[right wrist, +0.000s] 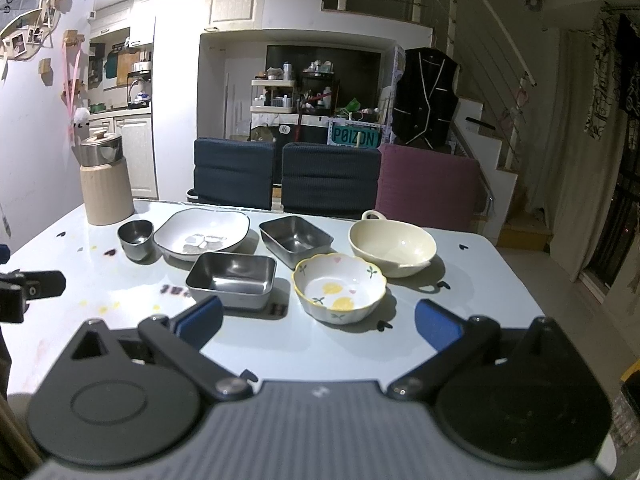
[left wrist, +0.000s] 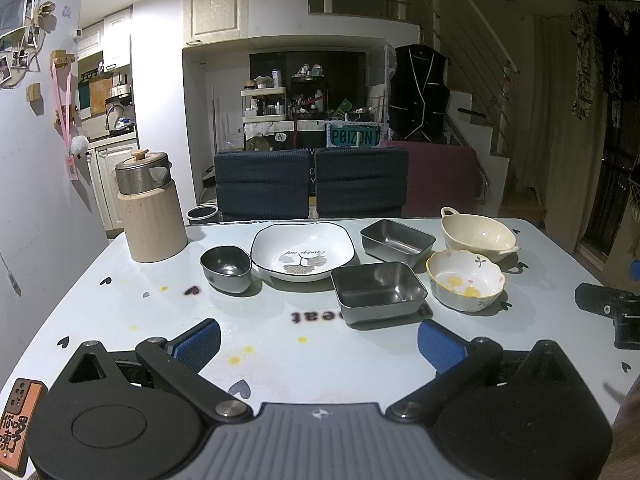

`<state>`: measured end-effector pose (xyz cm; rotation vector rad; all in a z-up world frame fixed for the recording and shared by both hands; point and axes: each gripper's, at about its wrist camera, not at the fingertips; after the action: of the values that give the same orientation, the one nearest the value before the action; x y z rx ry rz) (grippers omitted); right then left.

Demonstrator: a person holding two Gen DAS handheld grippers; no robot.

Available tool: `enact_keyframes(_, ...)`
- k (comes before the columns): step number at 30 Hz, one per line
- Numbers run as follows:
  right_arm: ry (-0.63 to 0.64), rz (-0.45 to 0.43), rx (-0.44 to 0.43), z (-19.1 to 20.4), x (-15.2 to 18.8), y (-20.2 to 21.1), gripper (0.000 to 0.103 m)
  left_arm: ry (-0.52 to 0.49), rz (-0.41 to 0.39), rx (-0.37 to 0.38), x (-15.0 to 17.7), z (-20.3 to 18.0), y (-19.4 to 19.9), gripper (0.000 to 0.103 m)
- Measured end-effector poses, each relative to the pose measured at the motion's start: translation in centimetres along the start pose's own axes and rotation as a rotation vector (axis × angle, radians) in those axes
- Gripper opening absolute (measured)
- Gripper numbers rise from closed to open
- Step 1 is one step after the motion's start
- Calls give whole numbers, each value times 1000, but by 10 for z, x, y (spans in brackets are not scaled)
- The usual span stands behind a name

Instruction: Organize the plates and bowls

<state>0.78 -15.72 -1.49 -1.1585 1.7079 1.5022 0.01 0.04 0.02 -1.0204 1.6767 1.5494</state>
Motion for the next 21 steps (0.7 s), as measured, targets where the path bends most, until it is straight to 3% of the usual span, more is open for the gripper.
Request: enact_keyframes(21,1,11,-9,2,-1,0,103,1,-14,-22,2,-6,1,103)
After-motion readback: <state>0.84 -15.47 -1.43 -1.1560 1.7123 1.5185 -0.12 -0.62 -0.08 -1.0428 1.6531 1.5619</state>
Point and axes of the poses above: each gripper's, at about its wrist camera, not at the fingertips, and y roughly against the way its jaws point, z to its left, x to its underside, and after that the axes turned 9 degrees about y, right-handed
